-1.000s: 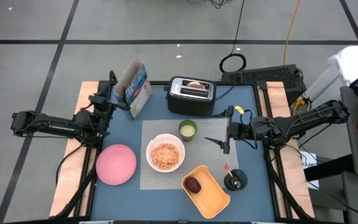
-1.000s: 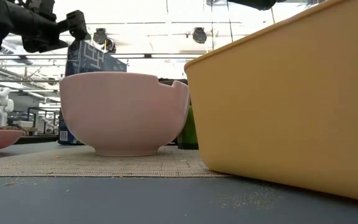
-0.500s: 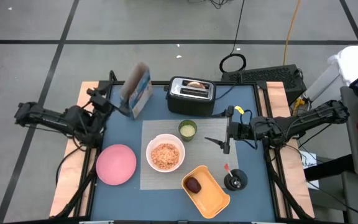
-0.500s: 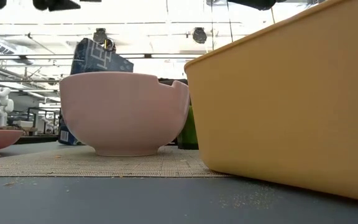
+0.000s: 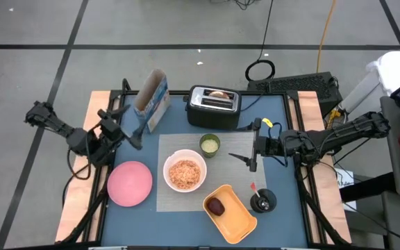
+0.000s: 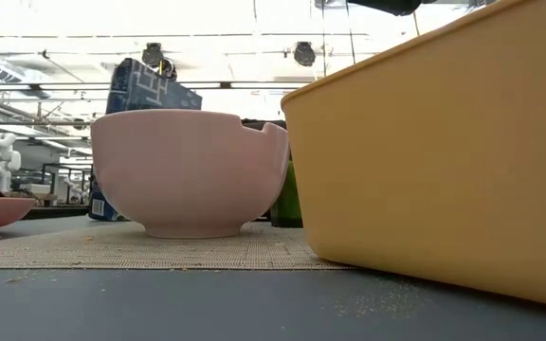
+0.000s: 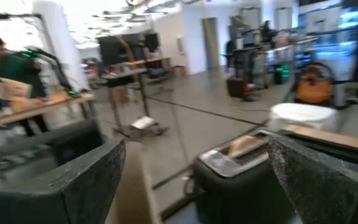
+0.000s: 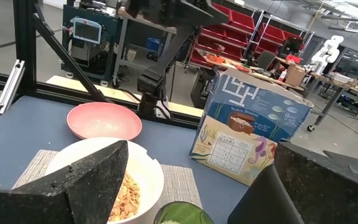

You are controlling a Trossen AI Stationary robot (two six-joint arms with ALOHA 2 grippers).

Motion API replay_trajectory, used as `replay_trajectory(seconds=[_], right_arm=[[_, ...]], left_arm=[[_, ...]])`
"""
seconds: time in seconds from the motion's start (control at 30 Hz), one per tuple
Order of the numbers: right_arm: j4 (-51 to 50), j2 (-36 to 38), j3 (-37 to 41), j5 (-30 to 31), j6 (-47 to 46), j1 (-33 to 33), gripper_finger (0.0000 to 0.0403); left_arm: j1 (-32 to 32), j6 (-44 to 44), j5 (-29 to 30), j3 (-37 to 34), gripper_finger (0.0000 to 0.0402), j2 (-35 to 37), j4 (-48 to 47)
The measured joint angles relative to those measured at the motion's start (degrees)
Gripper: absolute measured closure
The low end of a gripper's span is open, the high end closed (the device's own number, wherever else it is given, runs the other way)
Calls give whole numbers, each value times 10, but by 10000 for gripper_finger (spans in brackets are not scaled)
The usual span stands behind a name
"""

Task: Arrange a breakfast setting
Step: Put the pink plate on the gray table mat to the bottom right of the green cup

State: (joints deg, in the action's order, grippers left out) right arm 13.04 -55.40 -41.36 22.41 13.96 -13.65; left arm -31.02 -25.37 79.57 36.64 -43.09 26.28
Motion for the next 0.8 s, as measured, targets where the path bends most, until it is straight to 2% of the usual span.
replay_trajectory(seconds=[0.27,0.43,0.6,0.7,0.8], right_arm=[[0,0,0,0,0,0,14],[0,0,0,0,0,0,14],[0,0,0,0,0,0,14],[0,0,0,0,0,0,14],[0,0,0,0,0,0,14]], left_arm=[[-97,154,0,0,2,0,-67],[-139,279,0,0,2,0,-139],[-169,367,-1,0,2,0,-222],[-179,409,-32,0,2,0,-268],[-178,473,-99,0,2,0,-311]])
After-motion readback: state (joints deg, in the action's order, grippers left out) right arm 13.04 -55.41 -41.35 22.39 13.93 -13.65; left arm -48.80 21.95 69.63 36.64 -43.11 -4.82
